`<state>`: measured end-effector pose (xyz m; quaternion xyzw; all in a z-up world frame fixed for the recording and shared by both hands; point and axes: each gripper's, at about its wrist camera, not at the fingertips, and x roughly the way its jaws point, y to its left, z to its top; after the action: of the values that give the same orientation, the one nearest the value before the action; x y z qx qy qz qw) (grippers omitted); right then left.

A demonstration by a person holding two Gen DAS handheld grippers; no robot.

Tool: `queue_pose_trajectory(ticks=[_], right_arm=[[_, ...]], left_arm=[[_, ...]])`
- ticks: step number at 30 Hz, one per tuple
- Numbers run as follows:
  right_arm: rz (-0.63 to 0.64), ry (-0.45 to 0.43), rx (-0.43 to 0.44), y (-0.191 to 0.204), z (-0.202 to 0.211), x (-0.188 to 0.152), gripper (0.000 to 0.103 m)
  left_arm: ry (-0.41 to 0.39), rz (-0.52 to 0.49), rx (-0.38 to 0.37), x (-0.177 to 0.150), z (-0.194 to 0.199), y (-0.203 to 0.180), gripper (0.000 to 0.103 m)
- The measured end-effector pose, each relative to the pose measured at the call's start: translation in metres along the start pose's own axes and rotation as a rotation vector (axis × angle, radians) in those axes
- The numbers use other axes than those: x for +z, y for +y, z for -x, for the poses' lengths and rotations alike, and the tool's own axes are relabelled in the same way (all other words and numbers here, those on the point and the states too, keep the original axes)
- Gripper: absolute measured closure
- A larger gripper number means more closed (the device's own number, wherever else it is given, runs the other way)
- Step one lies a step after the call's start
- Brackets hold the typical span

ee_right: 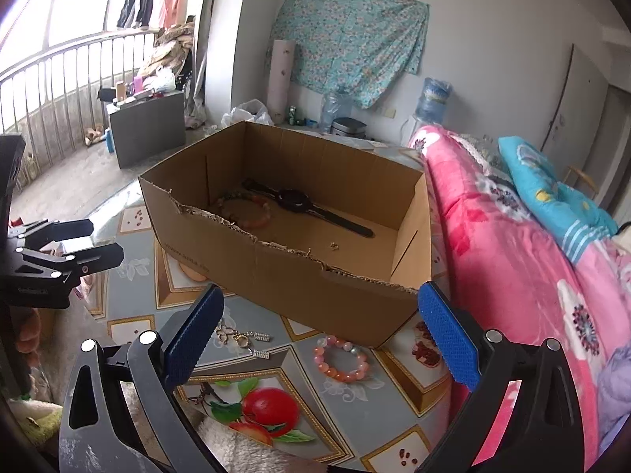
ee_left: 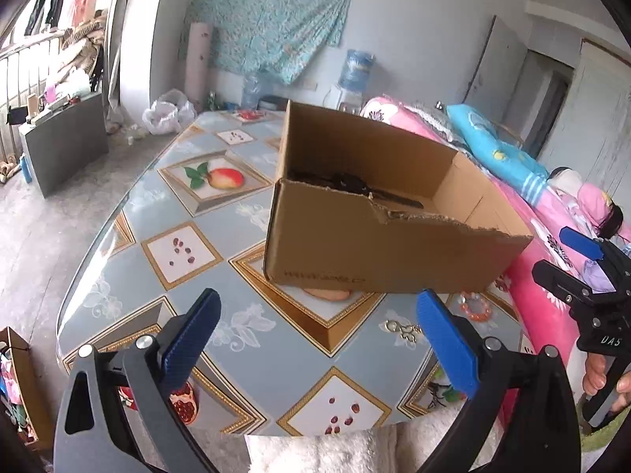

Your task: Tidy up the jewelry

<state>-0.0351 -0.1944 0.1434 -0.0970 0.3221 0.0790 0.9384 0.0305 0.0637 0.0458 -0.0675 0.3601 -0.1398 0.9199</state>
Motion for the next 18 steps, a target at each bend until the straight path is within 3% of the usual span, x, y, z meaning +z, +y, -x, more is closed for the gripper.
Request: queue_pose_trajectory(ticks=[7,13,18], right_arm=[[-0.097,-0.006,0.117,-0.011,-0.005,-0.005,0.008],[-0.177,-0.038,0.126,-0.028,0.0,-0.014,0.008],[-0.268,-0.01,0.192,-0.048,-0.004,-0.028,0.008]], left_arm=[[0.017,-0.006,-0.082,-0.001,-0.003,-0.002,0.006],[0.043,-0.016,-0.172,-0.004,-0.012,-0.008,0.006],[0.086,-0.055,-0.154,-0.009,-0.025,-0.016,0.006]])
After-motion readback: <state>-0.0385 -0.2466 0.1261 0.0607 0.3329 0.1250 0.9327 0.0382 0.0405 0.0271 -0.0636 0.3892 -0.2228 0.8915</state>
